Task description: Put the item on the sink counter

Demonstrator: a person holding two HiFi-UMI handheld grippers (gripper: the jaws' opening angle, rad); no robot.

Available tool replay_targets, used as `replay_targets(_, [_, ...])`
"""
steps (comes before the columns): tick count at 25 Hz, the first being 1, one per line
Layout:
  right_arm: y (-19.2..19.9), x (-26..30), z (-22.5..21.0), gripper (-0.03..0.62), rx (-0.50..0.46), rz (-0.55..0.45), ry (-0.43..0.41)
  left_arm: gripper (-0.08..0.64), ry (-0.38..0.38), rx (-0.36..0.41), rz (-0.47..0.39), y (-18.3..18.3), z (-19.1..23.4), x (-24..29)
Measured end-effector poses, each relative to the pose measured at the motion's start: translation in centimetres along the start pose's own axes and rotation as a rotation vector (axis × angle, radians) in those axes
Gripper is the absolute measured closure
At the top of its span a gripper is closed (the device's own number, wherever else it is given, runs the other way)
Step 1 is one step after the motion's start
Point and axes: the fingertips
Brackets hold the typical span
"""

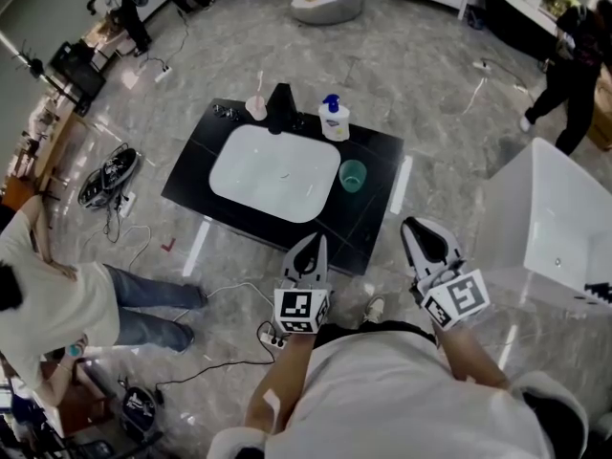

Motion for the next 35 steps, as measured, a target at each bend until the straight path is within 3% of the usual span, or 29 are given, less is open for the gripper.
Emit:
replay_targets(22, [0.5, 0.2, 1.1, 0.541, -0.031, 0.027, 0.031, 0.557, -0.001, 0.017, -0.002, -0.3, 1.0, -1.4])
replay_targets(35, [0.1, 0.2, 0.8, 0.543, -0.028, 0.022, 0.054, 0.557, 0.039, 0.024, 0.018, 0.0, 0.5, -0.6])
Point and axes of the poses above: the fingertips, and each gripper's own axes: x forward along the fingers, z to its left, y out of its underside, and after that the axes turned 14 degrees about -x, right-handed
